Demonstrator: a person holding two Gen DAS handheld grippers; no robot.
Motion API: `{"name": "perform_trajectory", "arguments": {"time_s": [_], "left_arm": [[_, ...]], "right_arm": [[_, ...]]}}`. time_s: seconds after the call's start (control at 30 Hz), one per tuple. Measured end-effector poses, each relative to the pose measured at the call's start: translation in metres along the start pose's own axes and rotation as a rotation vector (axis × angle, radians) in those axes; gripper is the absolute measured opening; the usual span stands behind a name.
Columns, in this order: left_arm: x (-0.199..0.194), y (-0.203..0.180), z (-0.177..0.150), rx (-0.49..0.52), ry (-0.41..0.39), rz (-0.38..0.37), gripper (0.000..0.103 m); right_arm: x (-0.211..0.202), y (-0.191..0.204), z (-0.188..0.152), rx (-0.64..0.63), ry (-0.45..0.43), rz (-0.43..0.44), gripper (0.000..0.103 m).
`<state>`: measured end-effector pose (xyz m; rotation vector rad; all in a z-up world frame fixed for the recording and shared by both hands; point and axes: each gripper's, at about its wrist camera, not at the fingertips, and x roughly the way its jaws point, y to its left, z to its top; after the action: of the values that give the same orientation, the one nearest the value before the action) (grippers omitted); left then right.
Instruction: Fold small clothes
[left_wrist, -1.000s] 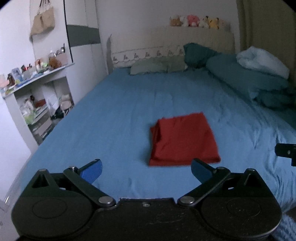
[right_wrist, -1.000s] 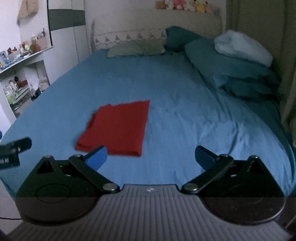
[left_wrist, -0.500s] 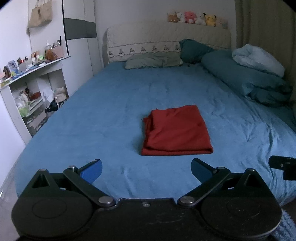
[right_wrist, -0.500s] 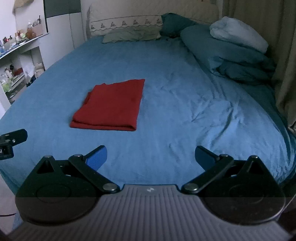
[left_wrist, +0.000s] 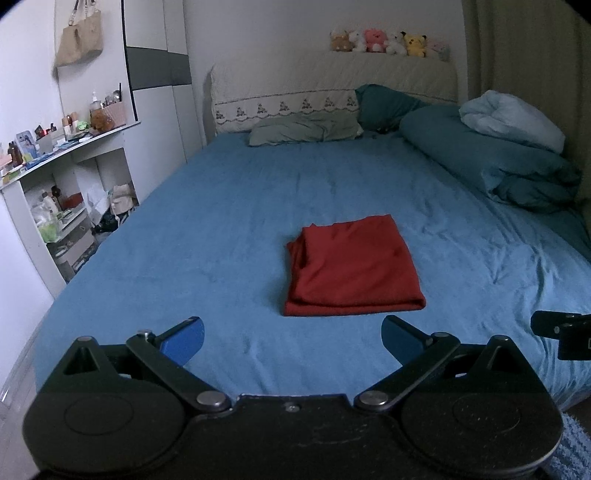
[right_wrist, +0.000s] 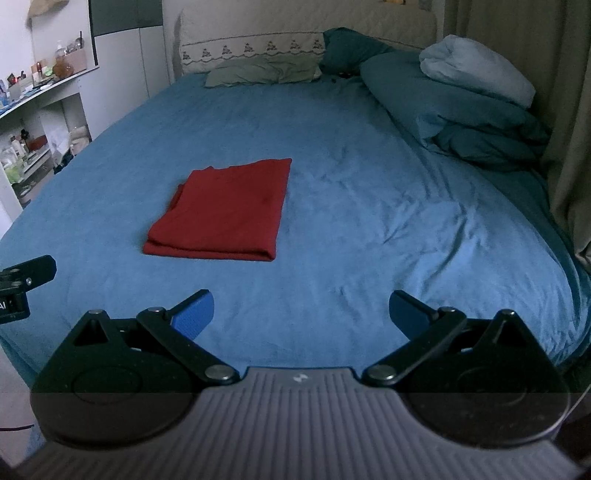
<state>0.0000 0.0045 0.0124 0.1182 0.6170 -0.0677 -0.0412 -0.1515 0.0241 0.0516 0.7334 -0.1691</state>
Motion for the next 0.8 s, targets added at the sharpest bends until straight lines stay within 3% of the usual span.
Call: {"name": "perform_trajectory", "arguments": {"time_s": [0.8], "left_arm": [[-0.0069,0.0088,0.0019,-0.013,-0.015,-0.008,0.103]], "right_arm": [[0.0013,-0.0028,0.0007,-0.001,-0.003,0.003,0.103]]}}
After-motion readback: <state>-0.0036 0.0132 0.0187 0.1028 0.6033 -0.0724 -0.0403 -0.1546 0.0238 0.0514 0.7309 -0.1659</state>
